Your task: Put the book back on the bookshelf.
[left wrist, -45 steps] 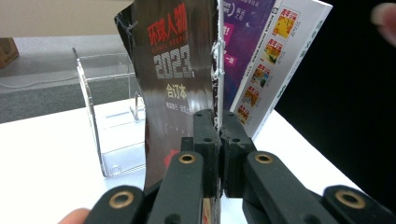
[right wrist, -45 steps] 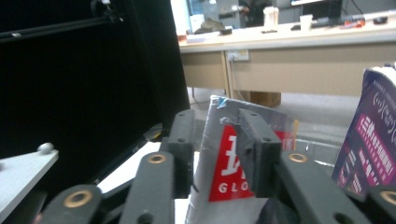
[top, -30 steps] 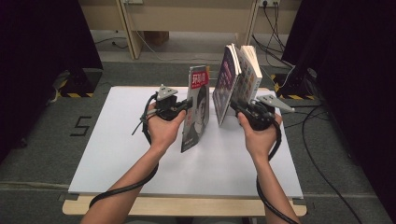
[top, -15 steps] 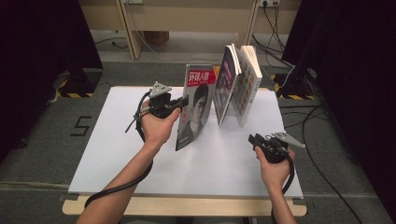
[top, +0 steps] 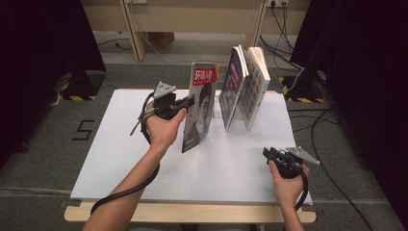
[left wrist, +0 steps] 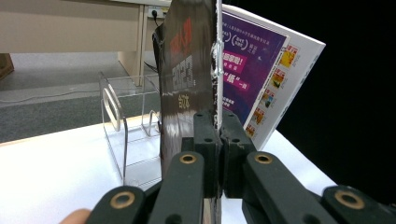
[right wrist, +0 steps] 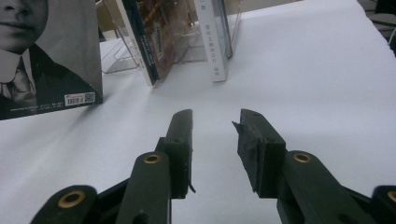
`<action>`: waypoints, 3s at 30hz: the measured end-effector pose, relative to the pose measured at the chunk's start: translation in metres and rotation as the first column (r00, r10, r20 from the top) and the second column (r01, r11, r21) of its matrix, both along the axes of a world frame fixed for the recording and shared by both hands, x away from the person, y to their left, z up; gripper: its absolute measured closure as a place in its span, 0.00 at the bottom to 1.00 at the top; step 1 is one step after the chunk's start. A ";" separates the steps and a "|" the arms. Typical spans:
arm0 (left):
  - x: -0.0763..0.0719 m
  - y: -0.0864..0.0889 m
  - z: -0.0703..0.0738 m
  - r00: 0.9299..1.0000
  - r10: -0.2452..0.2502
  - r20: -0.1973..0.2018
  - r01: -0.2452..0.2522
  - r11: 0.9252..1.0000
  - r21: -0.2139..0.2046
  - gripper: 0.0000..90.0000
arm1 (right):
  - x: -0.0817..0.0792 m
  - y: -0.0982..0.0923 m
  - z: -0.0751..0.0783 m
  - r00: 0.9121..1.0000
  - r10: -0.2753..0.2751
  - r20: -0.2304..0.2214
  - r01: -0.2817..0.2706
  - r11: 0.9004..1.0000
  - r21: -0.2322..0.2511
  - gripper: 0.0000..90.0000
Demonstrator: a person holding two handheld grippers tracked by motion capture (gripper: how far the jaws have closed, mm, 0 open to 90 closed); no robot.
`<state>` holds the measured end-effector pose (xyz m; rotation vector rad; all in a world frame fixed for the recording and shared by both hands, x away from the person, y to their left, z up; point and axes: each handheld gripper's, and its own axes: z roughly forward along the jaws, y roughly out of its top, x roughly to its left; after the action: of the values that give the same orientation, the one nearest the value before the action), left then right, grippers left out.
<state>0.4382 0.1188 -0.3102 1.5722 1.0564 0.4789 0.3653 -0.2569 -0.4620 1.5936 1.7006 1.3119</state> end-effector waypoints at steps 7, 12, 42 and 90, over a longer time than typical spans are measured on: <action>0.005 -0.003 0.001 1.000 0.006 0.002 -0.006 1.000 -0.010 0.97 | 0.001 0.001 -0.004 1.000 0.006 -0.013 -0.006 1.000 -0.004 0.73; 0.009 -0.005 0.003 1.000 0.010 0.009 -0.010 1.000 -0.012 0.97 | 0.001 0.000 -0.004 1.000 0.009 -0.020 -0.009 1.000 -0.006 0.72; 0.026 0.001 0.016 0.997 0.062 0.042 -0.060 0.997 -0.041 0.97 | 0.002 0.003 -0.008 0.999 0.011 -0.032 -0.011 1.000 -0.009 0.72; 0.068 -0.011 0.013 0.993 0.109 0.054 -0.107 0.993 -0.039 0.97 | 0.003 0.001 -0.012 0.999 0.008 -0.043 -0.008 1.000 -0.005 0.71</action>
<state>0.5066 0.1082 -0.2974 1.4668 1.1049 0.5716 0.3687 -0.2561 -0.4745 1.6249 1.7367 1.2850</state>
